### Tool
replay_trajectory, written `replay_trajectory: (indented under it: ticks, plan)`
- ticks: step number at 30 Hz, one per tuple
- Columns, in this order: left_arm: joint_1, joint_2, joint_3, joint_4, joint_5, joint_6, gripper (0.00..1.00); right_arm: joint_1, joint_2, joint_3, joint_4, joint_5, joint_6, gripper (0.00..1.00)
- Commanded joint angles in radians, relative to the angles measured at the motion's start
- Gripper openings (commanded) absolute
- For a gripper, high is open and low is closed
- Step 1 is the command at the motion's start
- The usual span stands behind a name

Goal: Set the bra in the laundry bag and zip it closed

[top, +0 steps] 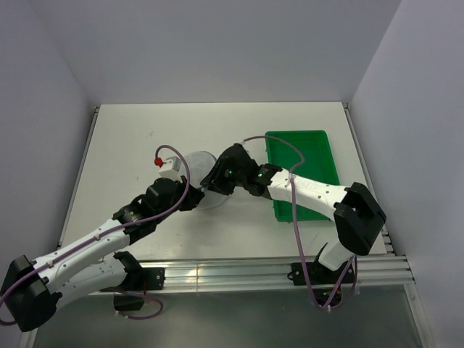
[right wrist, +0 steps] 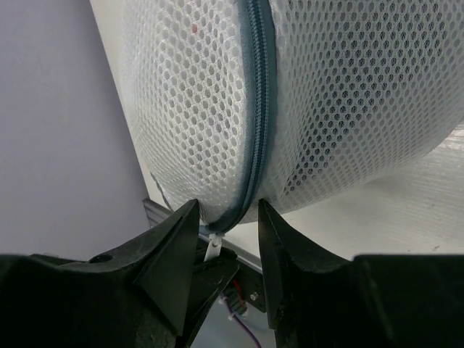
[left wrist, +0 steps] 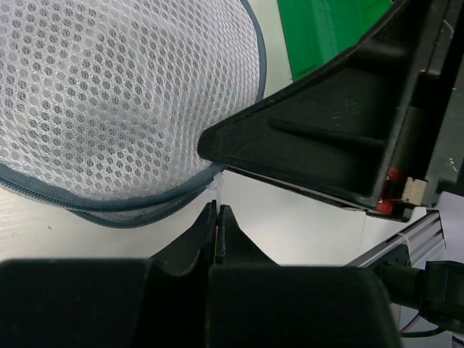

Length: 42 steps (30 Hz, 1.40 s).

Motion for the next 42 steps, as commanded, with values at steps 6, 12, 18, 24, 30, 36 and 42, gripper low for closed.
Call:
replay_trajectory:
  ticks: [6,12,18,24,30,36,42]
  plan:
    - [-0.007,-0.011,0.007,0.026,0.010,0.028,0.00,0.008,0.009,0.001,0.060,0.033,0.016,0.16]
    - [-0.009,-0.008,0.001,-0.015,-0.031,0.008,0.00,-0.009,-0.003,0.016,0.034,0.033,-0.004,0.00]
    - [-0.006,-0.012,-0.012,-0.039,-0.083,-0.003,0.00,-0.070,-0.047,-0.022,0.040,0.001,-0.032,0.00]
    - [0.034,-0.015,-0.016,-0.061,-0.102,-0.002,0.00,-0.147,-0.060,-0.018,0.034,-0.129,-0.122,0.00]
    - [0.116,-0.032,-0.022,-0.093,-0.108,0.017,0.00,-0.211,-0.006,0.030,0.005,-0.327,-0.285,0.00]
    - [0.175,-0.046,-0.024,-0.142,-0.148,-0.021,0.00,-0.283,0.061,0.094,-0.035,-0.494,-0.443,0.00]
    - [0.188,-0.110,-0.032,-0.144,-0.145,-0.021,0.00,-0.337,0.135,0.162,-0.094,-0.498,-0.561,0.04]
